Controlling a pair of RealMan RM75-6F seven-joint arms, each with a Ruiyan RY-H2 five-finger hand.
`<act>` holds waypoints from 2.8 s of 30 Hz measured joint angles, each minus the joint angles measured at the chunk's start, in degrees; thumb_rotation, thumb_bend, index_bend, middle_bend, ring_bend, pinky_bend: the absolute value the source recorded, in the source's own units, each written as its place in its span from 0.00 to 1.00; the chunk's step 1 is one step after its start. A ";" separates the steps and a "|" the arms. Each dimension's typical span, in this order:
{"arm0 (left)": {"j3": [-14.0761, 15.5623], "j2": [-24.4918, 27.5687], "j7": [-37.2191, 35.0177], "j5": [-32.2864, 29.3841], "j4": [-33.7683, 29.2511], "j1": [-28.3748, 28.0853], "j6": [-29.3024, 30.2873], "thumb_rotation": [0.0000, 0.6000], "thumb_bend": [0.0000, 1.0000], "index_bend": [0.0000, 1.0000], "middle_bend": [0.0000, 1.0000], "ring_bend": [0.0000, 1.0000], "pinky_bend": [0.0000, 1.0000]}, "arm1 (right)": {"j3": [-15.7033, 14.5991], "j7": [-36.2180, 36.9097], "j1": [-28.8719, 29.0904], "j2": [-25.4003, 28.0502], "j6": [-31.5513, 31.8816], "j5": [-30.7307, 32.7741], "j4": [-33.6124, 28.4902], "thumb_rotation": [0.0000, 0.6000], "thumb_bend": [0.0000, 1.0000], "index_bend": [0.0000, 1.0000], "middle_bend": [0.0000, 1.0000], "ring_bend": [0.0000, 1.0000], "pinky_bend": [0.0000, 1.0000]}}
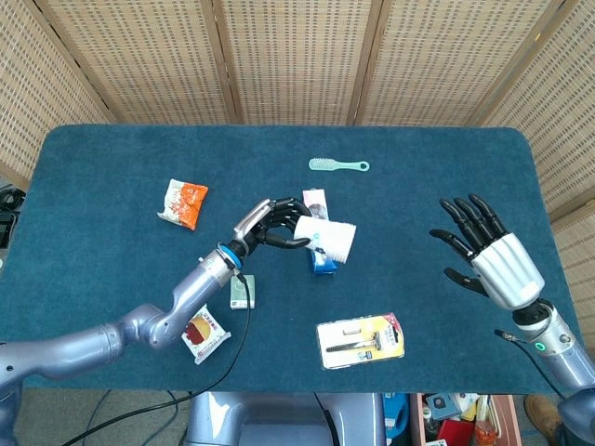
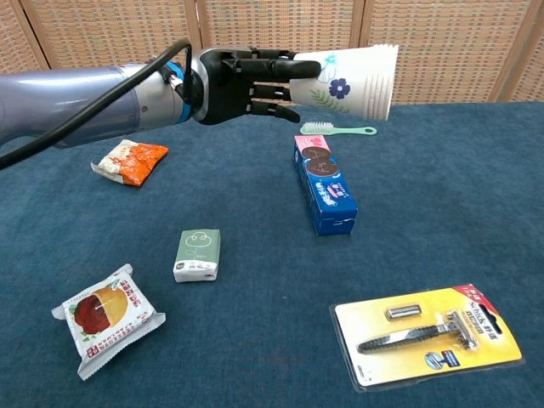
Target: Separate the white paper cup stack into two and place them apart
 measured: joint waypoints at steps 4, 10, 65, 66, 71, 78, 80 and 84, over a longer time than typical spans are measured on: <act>-0.51 -1.43 0.85 -0.75 1.40 -1.40 -0.70 1.00 0.37 0.50 0.49 0.42 0.46 | 0.10 -0.10 1.96 0.11 -0.54 -0.79 -0.39 1.00 0.19 0.34 0.11 0.00 0.00; -1.63 -3.54 1.48 -2.38 3.09 -3.22 -1.98 1.00 0.37 0.50 0.49 0.42 0.46 | 0.08 -0.59 5.42 -0.71 -1.74 -2.18 -0.59 1.00 0.21 0.35 0.11 0.00 0.00; -3.96 -7.89 -0.14 -1.43 5.28 -2.42 -5.63 1.00 0.36 0.50 0.49 0.42 0.46 | -3.29 -1.54 15.93 -10.05 -4.33 -0.03 4.17 1.00 0.51 0.63 0.17 0.00 0.02; -3.96 -7.98 -0.17 -1.37 5.34 -2.41 -5.72 1.00 0.37 0.50 0.49 0.42 0.46 | -3.40 -1.58 16.00 -10.15 -4.38 -0.01 4.25 1.00 0.52 0.63 0.17 0.00 0.02; -4.01 -8.19 -0.32 -1.05 5.43 -2.36 -5.91 1.00 0.37 0.50 0.49 0.42 0.46 | -3.72 -1.72 16.22 -10.43 -4.29 0.08 4.52 1.00 0.52 0.63 0.17 0.00 0.02; -4.09 -8.50 -0.43 -0.78 5.80 -2.37 -6.15 1.00 0.37 0.50 0.49 0.42 0.46 | -4.04 -1.67 16.31 -10.64 -3.90 0.35 4.96 1.00 0.53 0.65 0.17 0.00 0.02; -4.09 -8.55 -0.43 -0.74 5.96 -2.37 -6.22 1.00 0.36 0.50 0.49 0.42 0.46 | -4.09 -1.62 16.24 -10.67 -3.56 0.44 5.15 1.00 0.53 0.65 0.18 0.00 0.02; -4.11 -8.36 -0.61 -0.82 6.70 -1.92 -6.27 1.00 0.37 0.50 0.49 0.42 0.46 | -4.16 -1.29 15.67 -10.55 -1.95 0.55 5.79 1.00 0.53 0.65 0.18 0.00 0.03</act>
